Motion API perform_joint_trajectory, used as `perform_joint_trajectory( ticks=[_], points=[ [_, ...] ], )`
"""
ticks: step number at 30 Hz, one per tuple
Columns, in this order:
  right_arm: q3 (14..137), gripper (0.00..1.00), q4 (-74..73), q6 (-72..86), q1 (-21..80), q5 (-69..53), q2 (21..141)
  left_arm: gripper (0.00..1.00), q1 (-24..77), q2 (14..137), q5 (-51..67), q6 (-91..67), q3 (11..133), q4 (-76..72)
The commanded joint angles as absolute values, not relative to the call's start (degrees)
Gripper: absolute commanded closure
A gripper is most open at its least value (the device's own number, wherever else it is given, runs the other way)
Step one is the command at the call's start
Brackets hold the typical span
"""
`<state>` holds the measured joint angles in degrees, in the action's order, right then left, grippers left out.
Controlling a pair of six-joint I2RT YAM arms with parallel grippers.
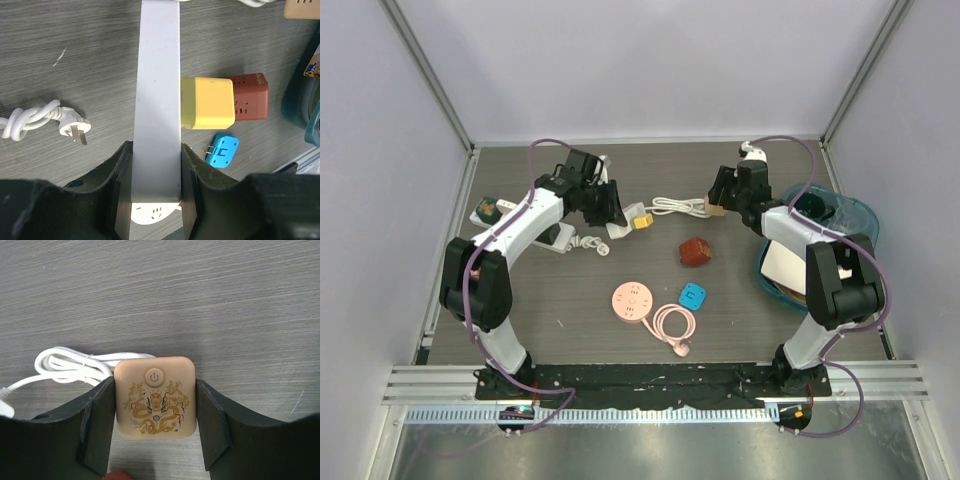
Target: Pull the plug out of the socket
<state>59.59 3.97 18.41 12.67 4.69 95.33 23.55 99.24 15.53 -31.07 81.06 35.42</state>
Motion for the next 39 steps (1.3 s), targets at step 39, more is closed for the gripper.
perform_joint_trajectory(
  ticks=[39],
  points=[
    [69.9,0.90,0.4,28.5,0.8,-21.4,106.6,1.00,22.9,96.5,14.5,-31.6,82.4,34.2]
  ],
)
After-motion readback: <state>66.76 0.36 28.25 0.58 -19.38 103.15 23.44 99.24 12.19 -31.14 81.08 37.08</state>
